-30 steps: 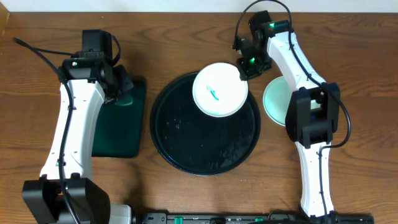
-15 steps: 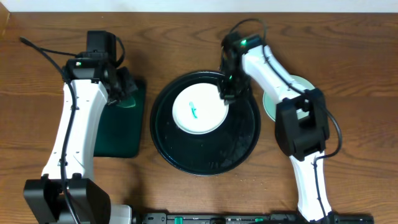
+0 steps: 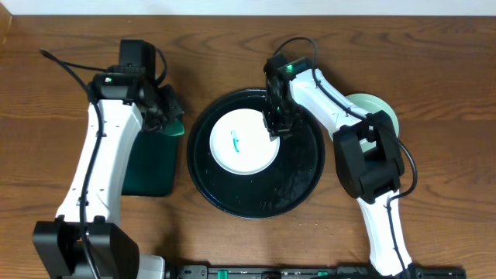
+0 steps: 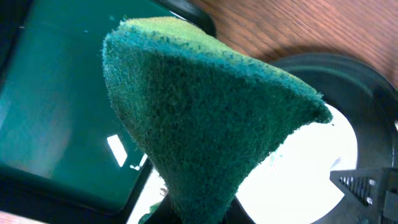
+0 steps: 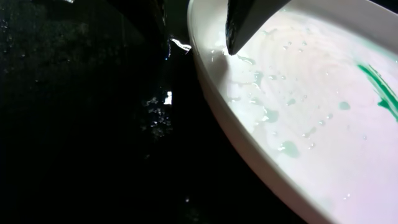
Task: Clean dirty plates on tray and stack at the side
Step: 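Bring the sponge in the left gripper down onto the pink-white plate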
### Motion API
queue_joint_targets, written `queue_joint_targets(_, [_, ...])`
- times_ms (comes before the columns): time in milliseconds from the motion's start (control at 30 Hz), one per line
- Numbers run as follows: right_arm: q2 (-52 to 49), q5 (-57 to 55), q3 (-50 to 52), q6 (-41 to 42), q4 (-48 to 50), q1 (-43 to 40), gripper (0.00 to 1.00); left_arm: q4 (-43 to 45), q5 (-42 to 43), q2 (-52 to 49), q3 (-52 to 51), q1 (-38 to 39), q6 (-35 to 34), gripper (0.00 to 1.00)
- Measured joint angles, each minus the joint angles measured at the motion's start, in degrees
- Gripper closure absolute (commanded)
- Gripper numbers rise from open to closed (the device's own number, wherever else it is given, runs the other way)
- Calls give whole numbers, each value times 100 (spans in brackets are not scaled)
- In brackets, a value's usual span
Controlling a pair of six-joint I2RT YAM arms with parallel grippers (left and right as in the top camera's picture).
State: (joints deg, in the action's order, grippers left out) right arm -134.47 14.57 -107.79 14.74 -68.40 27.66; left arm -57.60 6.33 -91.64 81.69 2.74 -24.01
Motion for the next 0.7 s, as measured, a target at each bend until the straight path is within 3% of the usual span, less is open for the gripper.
queue_joint_targets(33, [0,-7,4,-35,22,0,99,11,9,0,-20,68,0,93])
queue_joint_targets(333, [166,28,343,35,564,0,99,258,55,-258,-313,935,179,93])
queue_joint_targets(700, [181,35,372,37,614,0,99,946,76,-1338,-522,1565,197,93])
